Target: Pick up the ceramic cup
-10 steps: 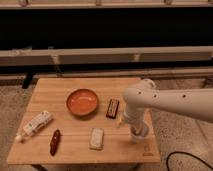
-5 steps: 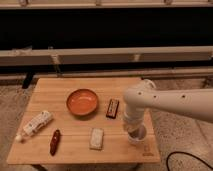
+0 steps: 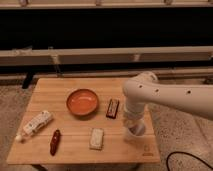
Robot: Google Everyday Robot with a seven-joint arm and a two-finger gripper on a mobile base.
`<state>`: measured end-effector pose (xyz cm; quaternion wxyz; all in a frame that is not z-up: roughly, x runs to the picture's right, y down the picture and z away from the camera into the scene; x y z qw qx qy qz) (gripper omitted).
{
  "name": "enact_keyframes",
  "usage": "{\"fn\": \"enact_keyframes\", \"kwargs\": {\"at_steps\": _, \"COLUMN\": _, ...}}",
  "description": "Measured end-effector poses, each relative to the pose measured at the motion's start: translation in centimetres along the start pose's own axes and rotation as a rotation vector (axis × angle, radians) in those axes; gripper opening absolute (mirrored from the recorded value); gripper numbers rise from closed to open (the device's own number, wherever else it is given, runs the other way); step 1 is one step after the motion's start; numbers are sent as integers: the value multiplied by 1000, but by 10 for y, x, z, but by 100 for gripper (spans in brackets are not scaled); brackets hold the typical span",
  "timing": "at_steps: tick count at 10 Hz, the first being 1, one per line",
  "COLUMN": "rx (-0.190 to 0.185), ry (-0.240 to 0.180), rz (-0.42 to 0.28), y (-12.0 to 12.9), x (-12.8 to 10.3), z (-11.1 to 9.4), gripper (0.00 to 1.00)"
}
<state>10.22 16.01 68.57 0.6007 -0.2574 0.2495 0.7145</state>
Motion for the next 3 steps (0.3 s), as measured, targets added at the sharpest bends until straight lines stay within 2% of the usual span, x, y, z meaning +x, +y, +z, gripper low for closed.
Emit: {"fn": "enact_keyframes", "kwargs": {"at_steps": 3, "rx": 2, "ry": -5, "rz": -17, "y": 3, "x": 0, "z": -14, "gripper": 15}}
